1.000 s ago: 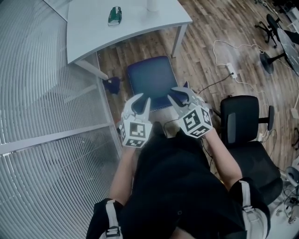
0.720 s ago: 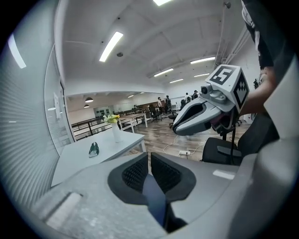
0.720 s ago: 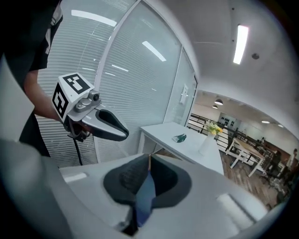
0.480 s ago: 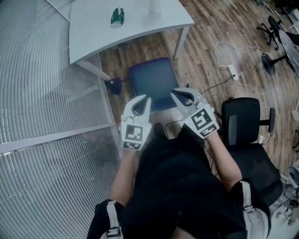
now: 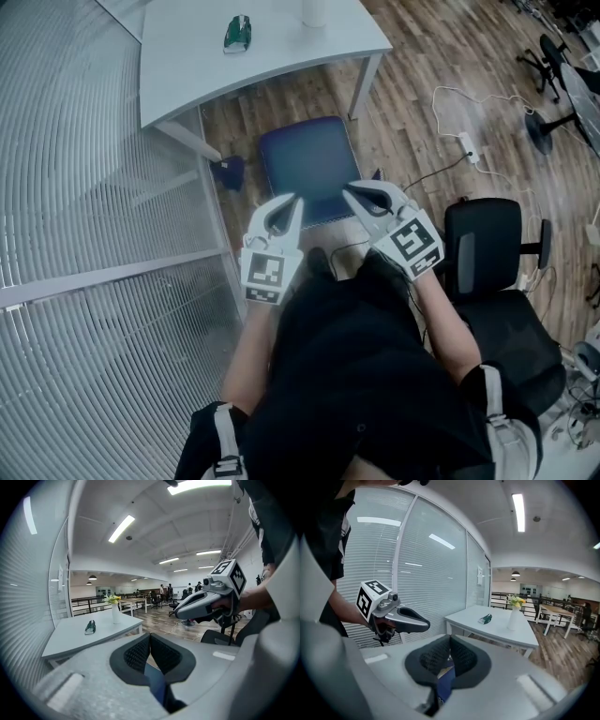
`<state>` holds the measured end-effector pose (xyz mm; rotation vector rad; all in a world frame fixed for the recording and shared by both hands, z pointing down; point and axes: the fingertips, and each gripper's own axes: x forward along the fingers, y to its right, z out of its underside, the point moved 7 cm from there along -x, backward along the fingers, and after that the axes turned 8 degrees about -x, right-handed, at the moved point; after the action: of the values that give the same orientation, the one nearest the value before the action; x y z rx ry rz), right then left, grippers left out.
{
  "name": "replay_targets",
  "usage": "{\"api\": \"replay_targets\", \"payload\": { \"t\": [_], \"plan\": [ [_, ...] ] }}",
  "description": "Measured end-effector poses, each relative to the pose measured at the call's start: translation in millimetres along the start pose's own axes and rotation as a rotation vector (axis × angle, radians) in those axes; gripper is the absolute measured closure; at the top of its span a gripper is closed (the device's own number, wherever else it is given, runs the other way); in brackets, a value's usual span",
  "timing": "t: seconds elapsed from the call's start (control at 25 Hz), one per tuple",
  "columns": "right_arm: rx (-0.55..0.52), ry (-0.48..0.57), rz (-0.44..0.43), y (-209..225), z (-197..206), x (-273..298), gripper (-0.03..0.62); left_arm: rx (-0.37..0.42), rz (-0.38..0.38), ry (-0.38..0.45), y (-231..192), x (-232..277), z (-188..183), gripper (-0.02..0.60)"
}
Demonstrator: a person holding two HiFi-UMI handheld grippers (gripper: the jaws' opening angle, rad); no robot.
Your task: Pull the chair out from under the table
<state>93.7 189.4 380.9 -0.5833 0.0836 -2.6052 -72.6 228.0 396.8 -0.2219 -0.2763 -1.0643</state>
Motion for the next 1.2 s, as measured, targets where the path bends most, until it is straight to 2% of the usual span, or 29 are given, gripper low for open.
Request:
{"api": "replay_targets", "payload": {
  "t": [0.32, 1.2],
  "plan": [
    [0.110, 0.040, 0.023, 8, 12, -4, 0.592, 0.000, 0.003, -0.003, -4, 0, 0, 0.569],
    [0.090, 0.013, 0.030, 13, 13, -4, 0.592, 0.006, 0.010, -0.025, -6, 9, 1, 0.569]
  ]
}}
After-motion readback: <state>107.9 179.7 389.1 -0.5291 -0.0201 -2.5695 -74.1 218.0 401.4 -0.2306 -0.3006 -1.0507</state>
